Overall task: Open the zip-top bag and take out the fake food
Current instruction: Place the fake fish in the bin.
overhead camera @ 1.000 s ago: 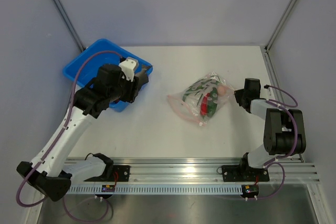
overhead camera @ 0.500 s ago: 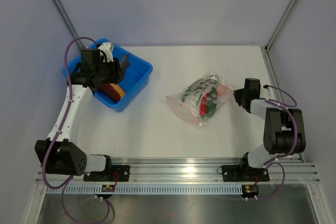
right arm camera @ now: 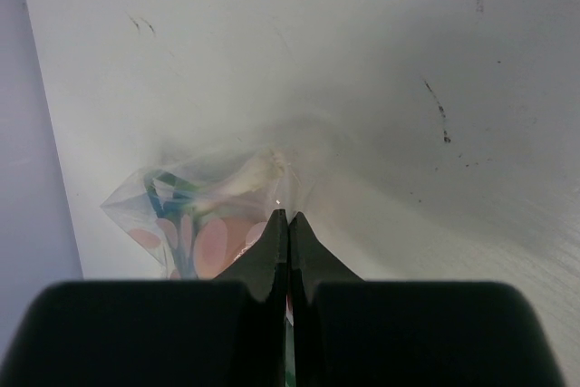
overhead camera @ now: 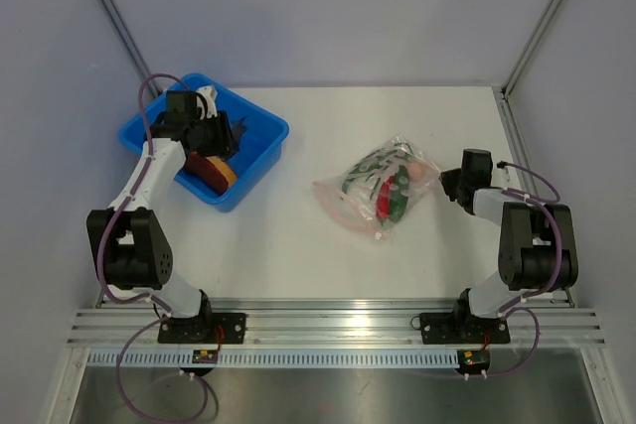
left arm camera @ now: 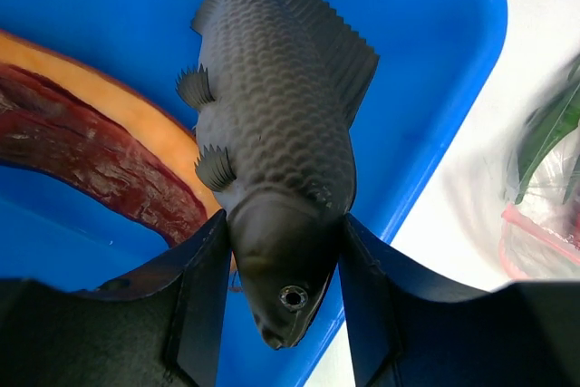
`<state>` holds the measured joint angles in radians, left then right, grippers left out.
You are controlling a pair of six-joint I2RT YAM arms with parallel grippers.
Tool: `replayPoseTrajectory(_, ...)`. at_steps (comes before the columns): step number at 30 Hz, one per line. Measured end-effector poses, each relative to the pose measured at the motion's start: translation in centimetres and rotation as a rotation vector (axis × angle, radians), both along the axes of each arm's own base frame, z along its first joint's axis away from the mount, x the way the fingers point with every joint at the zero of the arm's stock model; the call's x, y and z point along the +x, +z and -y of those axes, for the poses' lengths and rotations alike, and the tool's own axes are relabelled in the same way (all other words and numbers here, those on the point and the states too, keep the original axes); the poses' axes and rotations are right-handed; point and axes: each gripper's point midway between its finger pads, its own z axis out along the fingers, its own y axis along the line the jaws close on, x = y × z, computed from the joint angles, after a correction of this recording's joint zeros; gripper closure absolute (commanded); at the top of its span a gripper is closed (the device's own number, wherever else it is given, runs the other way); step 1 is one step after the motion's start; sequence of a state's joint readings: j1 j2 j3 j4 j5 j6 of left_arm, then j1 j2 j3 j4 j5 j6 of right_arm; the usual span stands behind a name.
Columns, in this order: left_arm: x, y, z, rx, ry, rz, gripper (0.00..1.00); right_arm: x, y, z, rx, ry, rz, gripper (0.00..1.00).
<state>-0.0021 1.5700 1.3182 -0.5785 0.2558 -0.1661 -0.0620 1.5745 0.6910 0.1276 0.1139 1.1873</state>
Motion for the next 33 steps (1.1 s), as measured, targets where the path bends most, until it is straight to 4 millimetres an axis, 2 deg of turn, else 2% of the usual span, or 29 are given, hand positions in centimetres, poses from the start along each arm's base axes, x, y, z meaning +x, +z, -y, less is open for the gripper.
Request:
replayPoseTrajectory(4, 0.3, -0.3, -0.6, -0.009, 0.031, -0.007, 0.46, 0.0, 0.0, -0.1, 0.004, 0.0, 0.002, 1.0)
replayPoseTrajectory(6, 0.4, -0.2, -0.9, -0.009, 0.041, -0.003, 0.35, 0.0, 0.0, -0.1, 0.007, -0.001, 0.004, 1.0)
replayPoseTrajectory(8, 0.5, -0.2, -1.1, -0.007, 0.053, -0.003, 0.29, 0.0, 0.0, -0.1, 0.008, -0.002, 0.004, 1.0)
replayPoseTrajectory(11, 0.6, -0.2, -1.5, -0.002, 0.064, 0.0, 0.27, 0.0, 0.0, -0.1, 0.01, -0.003, 0.005, 1.0)
replayPoseTrajectory(14, 0.8, -0.1, -1.6, 0.003, 0.069, 0.01, 0.19, 0.0, 0.0, -0.1, 0.012, -0.004, 0.006, 1.0)
replayPoseTrajectory(18, 1.0, 0.4, -1.9, 0.002, 0.083, 0.026, 0.01, 0.0, 0.0, -0.2, 0.016, -0.003, 0.007, 1.0)
replayPoseTrajectory(19, 1.0, 0.7, -1.9, -0.001, 0.086, 0.035, 0.01, 0.0, 0.0, -0.2, 0.017, -0.002, 0.007, 1.0)
replayPoseTrajectory(23, 0.6, 3.3, -2.1, -0.027, 0.138, 0.118, 0.01, 0.0, 0.0, -0.2, 0.018, -0.002, 0.008, 1.0)
replayPoseTrajectory(25, -0.3, 4.8, -2.3, -0.055, 0.183, 0.164, 0.01, 0.0, 0.0, -0.2, 0.018, -0.001, 0.007, 1.0)
replayPoseTrajectory(29, -1.2, 8.6, -2.4, -0.148, 0.272, 0.247, 0.01, 0.0, 0.0, -0.2, 0.018, -0.001, 0.008, 1.0)
replayPoseTrajectory(33, -1.5, 10.0, -1.5, -0.259, 0.289, 0.25, 0.01, 0.0, 0.0, -0.4, 0.024, 0.005, 0.008, 1.0)
